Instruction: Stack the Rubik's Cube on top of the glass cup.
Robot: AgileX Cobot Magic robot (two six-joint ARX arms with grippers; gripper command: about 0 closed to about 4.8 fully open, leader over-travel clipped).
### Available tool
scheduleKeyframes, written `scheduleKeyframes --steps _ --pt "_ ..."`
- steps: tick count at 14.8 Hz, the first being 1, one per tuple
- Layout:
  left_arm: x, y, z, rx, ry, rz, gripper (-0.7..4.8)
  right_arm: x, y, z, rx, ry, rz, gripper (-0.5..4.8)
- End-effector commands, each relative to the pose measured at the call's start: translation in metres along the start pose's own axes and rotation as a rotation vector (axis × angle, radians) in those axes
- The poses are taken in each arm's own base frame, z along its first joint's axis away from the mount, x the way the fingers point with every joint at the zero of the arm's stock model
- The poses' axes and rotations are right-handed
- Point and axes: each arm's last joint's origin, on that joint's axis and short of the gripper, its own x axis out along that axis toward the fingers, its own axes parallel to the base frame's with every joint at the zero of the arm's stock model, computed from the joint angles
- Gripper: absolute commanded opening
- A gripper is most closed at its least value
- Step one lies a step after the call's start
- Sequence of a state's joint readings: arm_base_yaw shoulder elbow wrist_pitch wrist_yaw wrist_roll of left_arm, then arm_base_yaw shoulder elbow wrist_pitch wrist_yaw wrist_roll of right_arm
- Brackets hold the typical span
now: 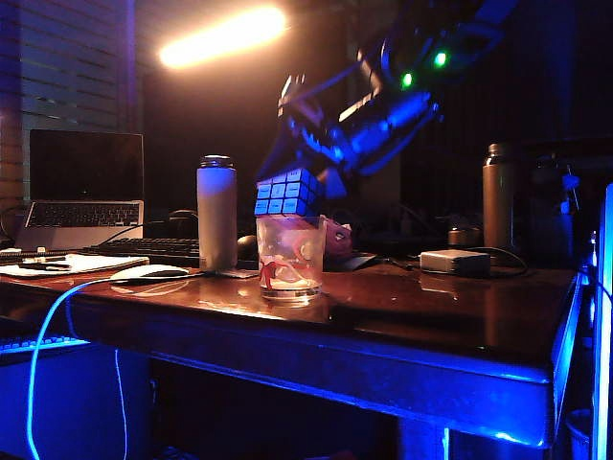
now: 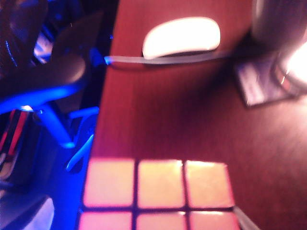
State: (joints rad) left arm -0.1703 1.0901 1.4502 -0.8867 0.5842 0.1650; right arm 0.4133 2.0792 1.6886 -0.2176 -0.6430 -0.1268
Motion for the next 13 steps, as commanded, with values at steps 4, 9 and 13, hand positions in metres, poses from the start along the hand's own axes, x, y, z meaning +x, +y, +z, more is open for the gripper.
scheduleKeyframes --steps 4,9,13 --pt "-0.002 -0.001 0.000 0.004 -0.001 -0.007 -0.04 -0.022 0.011 0.032 -0.118 -0.147 -0.069 4.79" --pt "-0.003 -0.003 0.000 0.019 -0.004 -0.041 -0.04 -0.059 0.029 0.062 -0.157 -0.228 -0.288 3.51" --pt "-0.016 -0.012 0.000 0.059 -0.037 -0.031 -0.04 -0.107 0.057 0.083 -0.150 -0.249 -0.435 -0.05"
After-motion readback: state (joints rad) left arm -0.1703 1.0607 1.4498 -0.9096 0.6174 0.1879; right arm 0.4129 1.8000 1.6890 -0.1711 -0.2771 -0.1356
